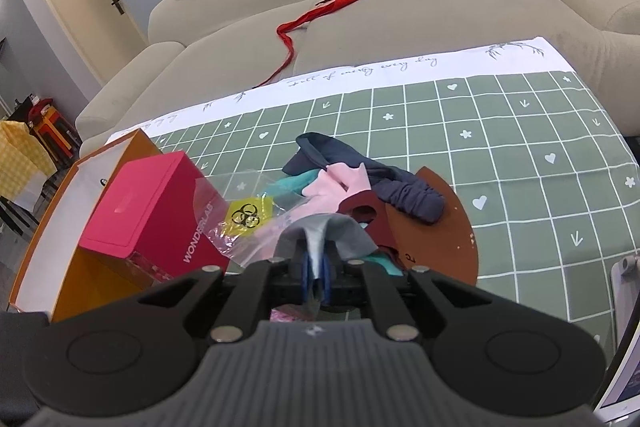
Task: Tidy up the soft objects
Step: 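Grasp the pink ball with the left tool while the right tool holds the grey fabric, then lift the pink ball with the left tool while the right tool holds the grey fabric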
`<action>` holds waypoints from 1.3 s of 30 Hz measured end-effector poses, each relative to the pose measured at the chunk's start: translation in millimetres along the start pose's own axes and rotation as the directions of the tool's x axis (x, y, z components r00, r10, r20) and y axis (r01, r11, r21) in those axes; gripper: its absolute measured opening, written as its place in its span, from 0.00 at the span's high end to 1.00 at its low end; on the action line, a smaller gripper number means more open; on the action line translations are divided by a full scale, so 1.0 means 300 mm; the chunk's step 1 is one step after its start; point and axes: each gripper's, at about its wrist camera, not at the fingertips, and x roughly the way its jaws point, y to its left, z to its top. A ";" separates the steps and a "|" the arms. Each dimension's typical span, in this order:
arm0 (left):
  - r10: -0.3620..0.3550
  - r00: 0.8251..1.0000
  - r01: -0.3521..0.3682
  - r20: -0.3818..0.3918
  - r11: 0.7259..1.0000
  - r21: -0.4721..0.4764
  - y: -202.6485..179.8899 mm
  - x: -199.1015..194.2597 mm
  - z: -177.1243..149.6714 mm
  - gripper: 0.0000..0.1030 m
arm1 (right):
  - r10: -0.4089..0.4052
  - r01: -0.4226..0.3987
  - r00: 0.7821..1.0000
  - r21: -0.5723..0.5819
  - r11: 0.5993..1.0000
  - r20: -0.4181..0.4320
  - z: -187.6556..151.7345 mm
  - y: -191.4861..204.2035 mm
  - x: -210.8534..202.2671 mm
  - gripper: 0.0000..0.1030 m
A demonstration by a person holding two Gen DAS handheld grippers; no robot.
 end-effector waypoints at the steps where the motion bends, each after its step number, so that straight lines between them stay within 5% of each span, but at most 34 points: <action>1: 0.017 1.000 -0.017 -0.020 1.000 0.002 -0.001 -0.011 -0.004 0.47 | -0.002 0.002 1.000 0.001 1.000 0.001 0.000 -0.001 0.000 0.94; 10: -0.070 0.995 0.061 -0.065 0.990 -0.131 0.076 0.003 -0.028 0.45 | -0.004 0.004 1.000 -0.005 1.000 -0.008 -0.005 0.009 0.007 0.94; 27: -0.049 0.992 0.031 -0.120 0.988 -0.153 0.073 -0.186 -0.027 0.48 | -0.005 0.006 1.000 -0.046 0.999 0.026 0.011 0.064 -0.076 0.97; 30: -0.095 0.984 0.060 -0.153 0.974 -0.217 0.099 -0.195 -0.004 0.48 | -0.020 0.021 1.000 -0.078 0.997 0.023 0.012 0.096 -0.083 0.97; 34: -0.282 0.943 0.182 -0.179 0.883 -0.432 0.186 -0.171 0.017 0.48 | -0.022 0.023 1.000 -0.109 0.994 0.016 0.008 0.129 -0.079 0.97; 37: -0.446 0.884 0.279 -0.143 0.747 -0.603 0.262 -0.137 0.004 0.48 | -0.026 0.027 1.000 -0.118 0.993 0.009 0.006 0.140 -0.069 0.97; 39: -0.560 0.823 0.355 -0.094 0.636 -0.685 0.300 -0.113 -0.011 0.48 | -0.025 0.025 1.000 -0.118 0.993 0.005 0.004 0.140 -0.063 0.97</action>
